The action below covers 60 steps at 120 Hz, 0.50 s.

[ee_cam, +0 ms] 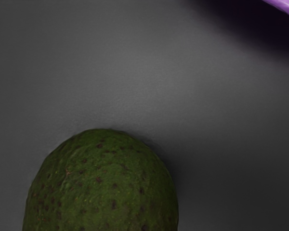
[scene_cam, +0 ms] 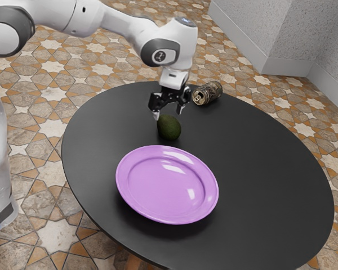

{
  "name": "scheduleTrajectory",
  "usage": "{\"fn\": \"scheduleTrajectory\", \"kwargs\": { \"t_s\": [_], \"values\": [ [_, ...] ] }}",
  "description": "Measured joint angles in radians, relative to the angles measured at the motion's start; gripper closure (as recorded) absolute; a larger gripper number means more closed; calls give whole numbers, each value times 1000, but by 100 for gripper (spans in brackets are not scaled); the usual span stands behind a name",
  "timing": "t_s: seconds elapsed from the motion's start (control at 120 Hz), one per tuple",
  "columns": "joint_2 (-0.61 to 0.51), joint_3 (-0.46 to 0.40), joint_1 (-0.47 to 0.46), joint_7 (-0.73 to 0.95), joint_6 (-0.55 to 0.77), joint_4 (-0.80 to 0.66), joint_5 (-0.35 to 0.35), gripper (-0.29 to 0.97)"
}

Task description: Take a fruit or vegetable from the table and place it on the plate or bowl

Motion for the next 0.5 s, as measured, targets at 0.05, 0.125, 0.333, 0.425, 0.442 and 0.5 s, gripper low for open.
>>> {"fn": "scheduleTrajectory", "kwargs": {
  "t_s": [0.05, 0.125, 0.333, 0.425, 0.442, 0.5],
  "values": [
    [13, 0, 0, 0, 11, 0, 0, 1],
    [24, 0, 0, 0, 24, 0, 0, 1],
    [53, 1, 0, 0, 47, -1, 0, 1],
    [60, 1, -1, 1, 54, -2, 0, 1],
    [62, 2, 0, 1, 55, -2, 0, 1],
    [68, 1, 0, 1, 63, -9, 0, 0]
  ]
}}
